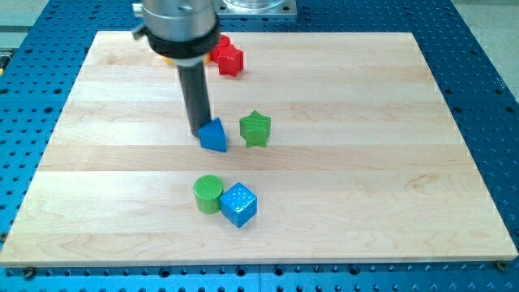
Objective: Place the triangle and the green star into the green circle and the cube
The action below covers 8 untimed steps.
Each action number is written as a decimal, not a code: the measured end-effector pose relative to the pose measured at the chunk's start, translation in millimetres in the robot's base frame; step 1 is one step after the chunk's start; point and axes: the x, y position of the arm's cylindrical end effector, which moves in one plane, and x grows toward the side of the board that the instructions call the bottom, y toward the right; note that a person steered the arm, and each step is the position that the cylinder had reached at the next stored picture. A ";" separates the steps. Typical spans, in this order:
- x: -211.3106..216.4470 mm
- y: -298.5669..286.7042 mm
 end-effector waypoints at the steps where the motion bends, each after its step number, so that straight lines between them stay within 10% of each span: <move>1: 56.5 8.6; 4: -72.2 -1.7; 5: -71.3 80.5; 8: 27.3 86.2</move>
